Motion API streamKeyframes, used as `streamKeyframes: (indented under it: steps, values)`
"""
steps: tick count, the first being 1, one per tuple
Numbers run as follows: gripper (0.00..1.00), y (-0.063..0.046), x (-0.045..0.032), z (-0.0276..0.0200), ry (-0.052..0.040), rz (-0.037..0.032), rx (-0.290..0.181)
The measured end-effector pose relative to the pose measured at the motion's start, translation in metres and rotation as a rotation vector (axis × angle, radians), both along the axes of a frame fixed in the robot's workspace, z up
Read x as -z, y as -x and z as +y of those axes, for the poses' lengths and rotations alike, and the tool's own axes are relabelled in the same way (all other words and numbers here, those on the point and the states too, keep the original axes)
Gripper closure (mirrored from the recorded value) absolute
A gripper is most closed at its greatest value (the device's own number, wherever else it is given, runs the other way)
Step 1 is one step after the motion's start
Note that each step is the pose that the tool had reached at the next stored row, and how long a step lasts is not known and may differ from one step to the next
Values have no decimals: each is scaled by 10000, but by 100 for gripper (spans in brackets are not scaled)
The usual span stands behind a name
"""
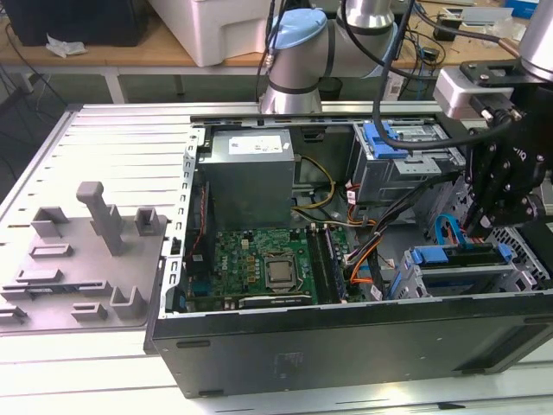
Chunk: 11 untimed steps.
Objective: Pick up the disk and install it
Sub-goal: 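Insert the second disk wire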
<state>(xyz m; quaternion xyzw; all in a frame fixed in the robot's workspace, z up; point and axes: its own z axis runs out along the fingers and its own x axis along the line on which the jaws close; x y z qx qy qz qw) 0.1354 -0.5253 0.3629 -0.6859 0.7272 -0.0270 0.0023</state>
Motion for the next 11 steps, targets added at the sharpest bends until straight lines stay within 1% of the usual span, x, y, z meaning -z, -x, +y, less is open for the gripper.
streamKeyframes:
  steps: [2, 4, 5, 6, 7, 9, 11]
  values:
    - [79, 14, -14, 12, -1, 1, 0]
    - [79, 36, -21, 36, 4, -3, 0]
    - [79, 53, -22, 61, 8, -6, 0]
    - [79, 76, -24, 102, 16, -10, -1]
    - [79, 89, -24, 123, 20, -12, -1]
    - [79, 121, -26, 159, 39, -16, -1]
    - [79, 161, -26, 184, 65, -18, 0]
